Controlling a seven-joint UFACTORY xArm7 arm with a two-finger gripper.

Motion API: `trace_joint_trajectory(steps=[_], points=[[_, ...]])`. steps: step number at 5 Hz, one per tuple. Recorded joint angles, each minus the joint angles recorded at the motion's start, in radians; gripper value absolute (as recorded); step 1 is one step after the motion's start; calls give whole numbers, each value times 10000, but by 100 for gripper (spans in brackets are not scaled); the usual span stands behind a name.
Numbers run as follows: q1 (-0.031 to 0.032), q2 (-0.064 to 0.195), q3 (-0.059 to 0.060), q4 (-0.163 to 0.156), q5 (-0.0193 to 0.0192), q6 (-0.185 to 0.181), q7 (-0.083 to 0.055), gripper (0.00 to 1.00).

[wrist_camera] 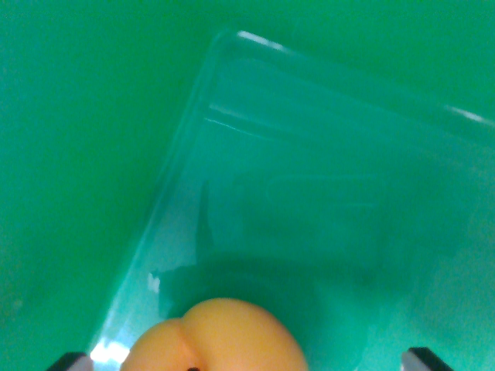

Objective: Pick fruit

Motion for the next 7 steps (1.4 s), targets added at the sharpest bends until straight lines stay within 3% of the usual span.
trace_joint_trajectory(steps=[3,7], points=[[41,57,39,-249,-12,-319,-87,0],[56,78,54,-344,-17,-441,-120,0]])
